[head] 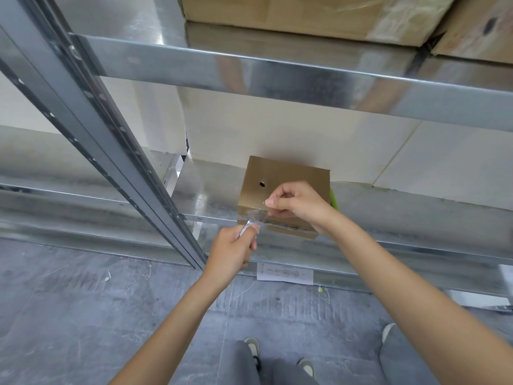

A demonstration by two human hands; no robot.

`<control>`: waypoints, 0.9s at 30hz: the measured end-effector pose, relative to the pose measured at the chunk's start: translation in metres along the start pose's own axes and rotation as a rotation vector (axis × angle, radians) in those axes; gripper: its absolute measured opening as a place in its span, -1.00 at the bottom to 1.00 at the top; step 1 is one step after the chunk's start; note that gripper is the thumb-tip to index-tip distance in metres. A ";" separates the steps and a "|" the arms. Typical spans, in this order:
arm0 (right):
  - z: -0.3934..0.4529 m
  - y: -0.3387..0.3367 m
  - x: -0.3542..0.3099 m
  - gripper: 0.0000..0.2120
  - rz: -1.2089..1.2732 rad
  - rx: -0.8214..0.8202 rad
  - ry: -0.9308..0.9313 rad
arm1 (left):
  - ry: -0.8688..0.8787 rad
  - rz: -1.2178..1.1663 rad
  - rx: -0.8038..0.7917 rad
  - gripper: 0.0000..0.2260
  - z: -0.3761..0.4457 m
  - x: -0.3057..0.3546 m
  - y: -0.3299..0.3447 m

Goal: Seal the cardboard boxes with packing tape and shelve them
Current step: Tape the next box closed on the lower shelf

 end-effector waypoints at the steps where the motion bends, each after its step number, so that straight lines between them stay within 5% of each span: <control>1: -0.001 0.000 0.000 -0.92 -0.009 0.002 0.002 | -0.011 0.008 -0.004 -0.58 0.001 -0.001 0.000; 10: -0.005 -0.002 0.007 -0.93 -0.001 0.041 0.015 | -0.007 0.043 -0.034 -0.59 -0.001 0.002 0.004; 22: -0.008 0.011 0.010 -0.91 0.378 -0.136 0.164 | 0.214 0.054 -0.054 -0.57 -0.011 0.047 0.002; 27: -0.016 0.030 0.010 -0.87 0.757 -0.291 0.256 | 0.275 0.054 -0.025 -0.59 -0.014 0.063 0.004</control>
Point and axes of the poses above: each hand's wrist, its own z-axis towards the middle knuckle, its own y-axis out of the palm, x = y × z, the point moved 6 cm from there along z, towards the middle knuckle, and after that the axes turned 4 degrees about -x, right-handed, at the moved point
